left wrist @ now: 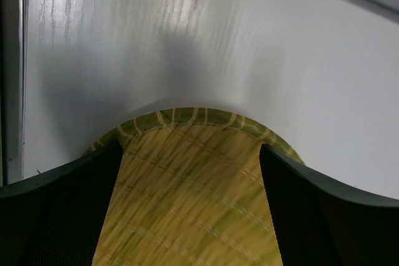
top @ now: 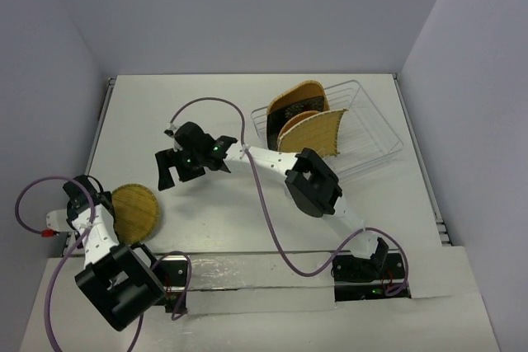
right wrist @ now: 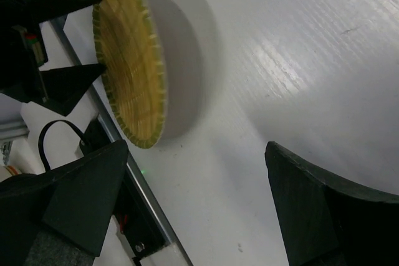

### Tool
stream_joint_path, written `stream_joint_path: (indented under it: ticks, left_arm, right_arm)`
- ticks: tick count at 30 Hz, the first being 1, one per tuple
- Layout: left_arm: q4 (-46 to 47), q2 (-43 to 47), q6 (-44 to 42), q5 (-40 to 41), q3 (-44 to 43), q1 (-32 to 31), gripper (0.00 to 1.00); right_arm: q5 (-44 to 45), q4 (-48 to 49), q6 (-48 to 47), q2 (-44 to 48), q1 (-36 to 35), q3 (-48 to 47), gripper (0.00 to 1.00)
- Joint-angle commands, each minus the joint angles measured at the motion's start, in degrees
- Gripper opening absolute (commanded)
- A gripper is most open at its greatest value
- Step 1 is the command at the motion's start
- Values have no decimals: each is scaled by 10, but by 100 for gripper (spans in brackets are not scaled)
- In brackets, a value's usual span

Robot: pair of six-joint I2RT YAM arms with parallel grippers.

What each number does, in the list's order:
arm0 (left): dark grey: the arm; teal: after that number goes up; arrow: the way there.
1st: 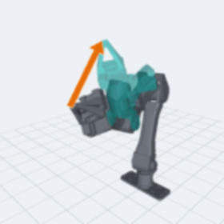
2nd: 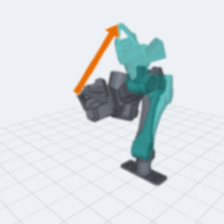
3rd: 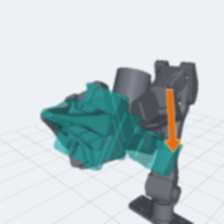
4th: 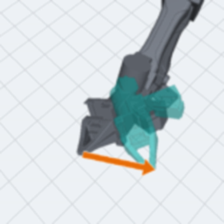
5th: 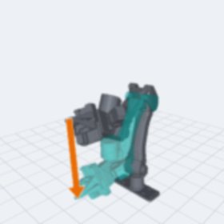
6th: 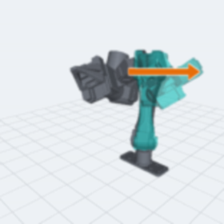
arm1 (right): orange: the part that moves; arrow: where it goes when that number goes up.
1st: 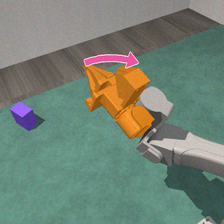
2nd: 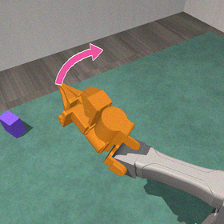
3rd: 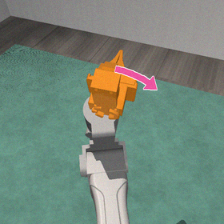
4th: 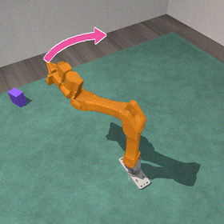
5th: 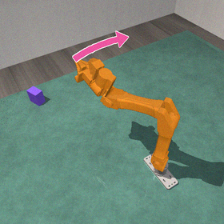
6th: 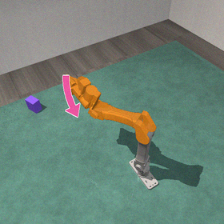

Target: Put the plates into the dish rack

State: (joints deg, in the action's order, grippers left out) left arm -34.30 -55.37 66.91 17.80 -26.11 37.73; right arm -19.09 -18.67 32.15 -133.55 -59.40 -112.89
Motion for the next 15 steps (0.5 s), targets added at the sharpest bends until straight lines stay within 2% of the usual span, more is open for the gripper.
stream_joint_path:
  ticks: [1, 8, 12, 15]
  left_arm:
    - [36, -27, -16, -13, 10, 9, 99]
    - [56, -17, -30, -22, 25, 8, 99]
    - [64, -9, -34, -29, 32, 8, 99]
    - [58, -9, -31, -17, 32, 8, 99]
  right_arm:
    - [-23, 11, 31, -24, -9, -43, 98]
    - [-66, 14, 37, -102, -35, -115, 98]
    - [-71, 22, -12, -96, -50, -126, 97]
    - [-68, 23, -8, -107, -52, -145, 95]
